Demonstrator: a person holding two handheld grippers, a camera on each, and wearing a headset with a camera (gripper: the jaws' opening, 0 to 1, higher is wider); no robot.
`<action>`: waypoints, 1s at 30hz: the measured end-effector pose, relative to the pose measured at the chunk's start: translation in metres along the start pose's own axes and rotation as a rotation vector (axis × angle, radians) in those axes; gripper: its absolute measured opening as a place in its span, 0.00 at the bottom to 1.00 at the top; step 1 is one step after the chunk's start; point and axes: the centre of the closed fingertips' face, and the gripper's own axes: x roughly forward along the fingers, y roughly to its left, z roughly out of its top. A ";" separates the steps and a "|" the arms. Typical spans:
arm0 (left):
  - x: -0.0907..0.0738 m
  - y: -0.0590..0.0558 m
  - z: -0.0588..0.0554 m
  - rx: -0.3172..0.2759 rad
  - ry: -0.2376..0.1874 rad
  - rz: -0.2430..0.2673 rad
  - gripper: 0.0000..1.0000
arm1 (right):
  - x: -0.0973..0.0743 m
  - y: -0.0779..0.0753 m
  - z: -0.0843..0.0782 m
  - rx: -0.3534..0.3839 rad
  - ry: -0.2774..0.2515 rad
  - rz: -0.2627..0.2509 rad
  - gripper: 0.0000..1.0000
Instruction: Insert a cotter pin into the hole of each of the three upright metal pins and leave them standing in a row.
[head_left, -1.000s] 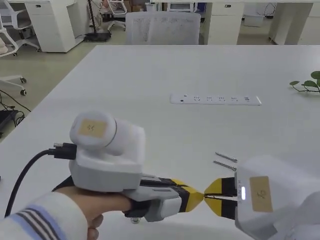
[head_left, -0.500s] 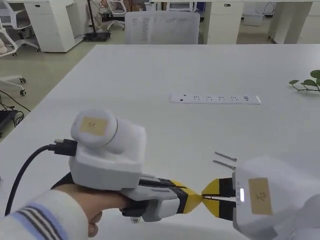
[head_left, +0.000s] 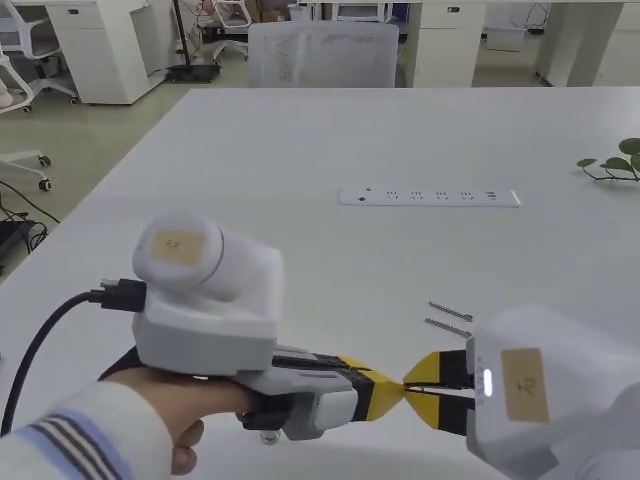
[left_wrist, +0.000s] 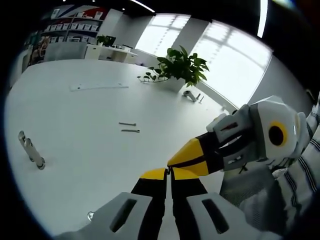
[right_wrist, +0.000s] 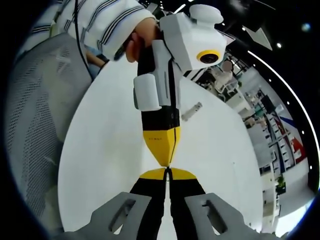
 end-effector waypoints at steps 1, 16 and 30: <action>0.000 0.000 0.000 -0.001 -0.001 -0.001 0.01 | 0.000 0.000 0.000 0.001 0.001 0.000 0.02; 0.000 -0.001 0.001 -0.036 -0.019 -0.007 0.01 | -0.002 0.001 -0.001 0.018 -0.001 -0.004 0.02; -0.002 -0.004 -0.002 -0.058 0.006 -0.014 0.00 | -0.003 0.004 0.000 0.028 -0.018 0.011 0.02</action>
